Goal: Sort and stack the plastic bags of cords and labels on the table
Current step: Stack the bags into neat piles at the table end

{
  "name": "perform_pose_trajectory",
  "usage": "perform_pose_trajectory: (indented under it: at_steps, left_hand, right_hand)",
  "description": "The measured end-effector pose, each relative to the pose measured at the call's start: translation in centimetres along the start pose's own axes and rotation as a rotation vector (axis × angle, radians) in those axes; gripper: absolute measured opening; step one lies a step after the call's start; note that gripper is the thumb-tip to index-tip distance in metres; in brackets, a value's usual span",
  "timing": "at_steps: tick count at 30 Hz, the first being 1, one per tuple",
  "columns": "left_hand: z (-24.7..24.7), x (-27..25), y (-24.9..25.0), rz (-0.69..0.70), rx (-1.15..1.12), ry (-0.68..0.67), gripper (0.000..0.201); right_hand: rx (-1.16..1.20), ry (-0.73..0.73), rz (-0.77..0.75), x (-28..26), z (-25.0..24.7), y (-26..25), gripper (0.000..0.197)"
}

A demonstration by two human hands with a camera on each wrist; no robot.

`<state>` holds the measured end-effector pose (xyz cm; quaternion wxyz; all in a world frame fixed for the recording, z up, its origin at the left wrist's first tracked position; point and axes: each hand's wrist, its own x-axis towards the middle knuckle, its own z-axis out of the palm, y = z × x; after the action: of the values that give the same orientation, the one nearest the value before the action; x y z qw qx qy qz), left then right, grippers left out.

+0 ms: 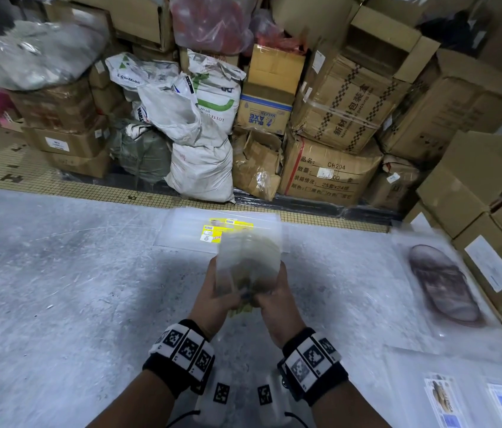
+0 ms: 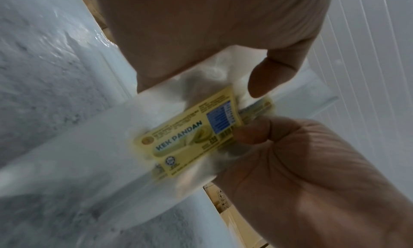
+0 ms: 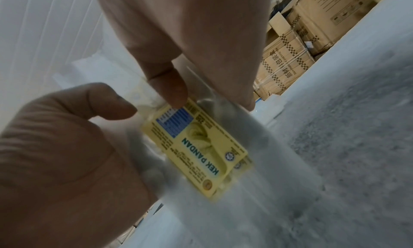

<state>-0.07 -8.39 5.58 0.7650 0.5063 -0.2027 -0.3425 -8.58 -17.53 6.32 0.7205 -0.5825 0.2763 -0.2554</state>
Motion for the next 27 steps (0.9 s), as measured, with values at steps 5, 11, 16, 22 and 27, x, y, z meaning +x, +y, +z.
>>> perform_pose_trajectory:
  at_steps: [5, 11, 16, 22, 27]
  left_hand:
    - [0.8, 0.3, 0.3, 0.01, 0.034, 0.026, 0.077]
    - [1.6, 0.0, 0.8, 0.037, 0.001, 0.068, 0.058]
    - [0.5, 0.1, -0.4, 0.04, 0.048, 0.159, 0.062]
    - [0.7, 0.1, -1.1, 0.03, -0.002, 0.185, 0.059]
    - [0.8, 0.2, -1.9, 0.023, -0.032, 0.216, 0.057]
  right_hand:
    - [-0.034, 0.024, -0.01, 0.2, -0.1, 0.4, 0.067]
    - [-0.01, 0.013, -0.026, -0.1, -0.4, -0.4, 0.066]
    - [-0.036, 0.048, -0.012, -0.1, -0.5, 0.3, 0.069]
    - [-0.008, 0.055, -0.01, 0.0, -0.2, 0.9, 0.065]
    - [0.045, 0.027, 0.0, -0.2, -0.2, 0.8, 0.055]
